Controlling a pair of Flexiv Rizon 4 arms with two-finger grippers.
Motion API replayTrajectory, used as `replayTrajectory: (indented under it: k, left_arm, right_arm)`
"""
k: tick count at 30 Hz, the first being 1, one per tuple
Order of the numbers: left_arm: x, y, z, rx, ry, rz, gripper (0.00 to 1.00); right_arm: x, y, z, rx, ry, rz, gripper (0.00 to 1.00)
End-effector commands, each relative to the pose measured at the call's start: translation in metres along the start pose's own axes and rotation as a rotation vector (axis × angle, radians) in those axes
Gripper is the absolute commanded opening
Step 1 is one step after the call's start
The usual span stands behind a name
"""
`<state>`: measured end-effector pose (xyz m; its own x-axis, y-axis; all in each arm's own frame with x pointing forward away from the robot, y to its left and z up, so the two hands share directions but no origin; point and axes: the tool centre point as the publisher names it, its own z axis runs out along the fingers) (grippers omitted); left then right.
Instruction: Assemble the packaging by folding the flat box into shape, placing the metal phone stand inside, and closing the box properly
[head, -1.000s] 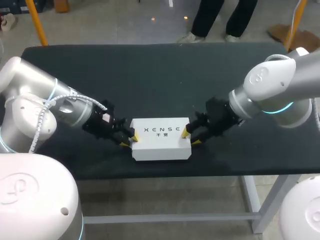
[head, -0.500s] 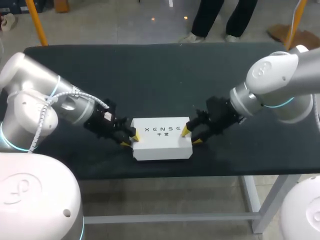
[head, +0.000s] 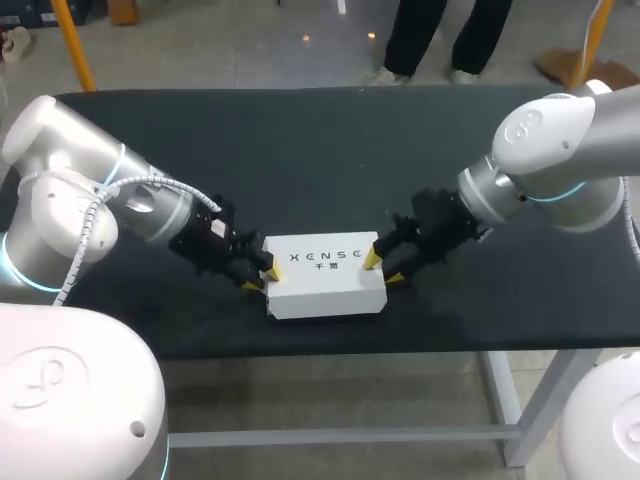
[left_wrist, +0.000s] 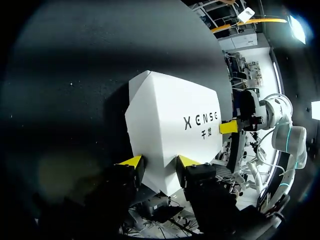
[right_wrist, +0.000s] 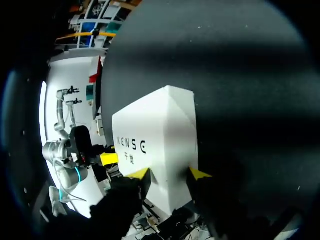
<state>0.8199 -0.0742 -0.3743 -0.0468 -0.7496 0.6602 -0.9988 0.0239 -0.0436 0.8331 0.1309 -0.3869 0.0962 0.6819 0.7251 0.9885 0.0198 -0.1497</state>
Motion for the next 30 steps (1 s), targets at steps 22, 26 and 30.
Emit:
replayTrajectory:
  k: [22, 26, 30]
  left_arm:
    - [0.0129, -0.0074, -0.0055, -0.068, -0.034, -0.059, 0.41]
    - [0.0133, -0.0093, -0.0061, -0.08, -0.039, -0.07, 0.42]
    - [0.0137, -0.0099, -0.0069, -0.087, -0.042, -0.075, 0.41]
  right_arm:
    - [0.0105, 0.0014, -0.0013, 0.013, -0.011, 0.036, 0.45]
    - [0.0112, 0.0012, -0.0024, 0.015, -0.016, 0.04, 0.45]
    - [0.012, 0.0016, -0.0033, 0.023, -0.02, 0.045, 0.45]
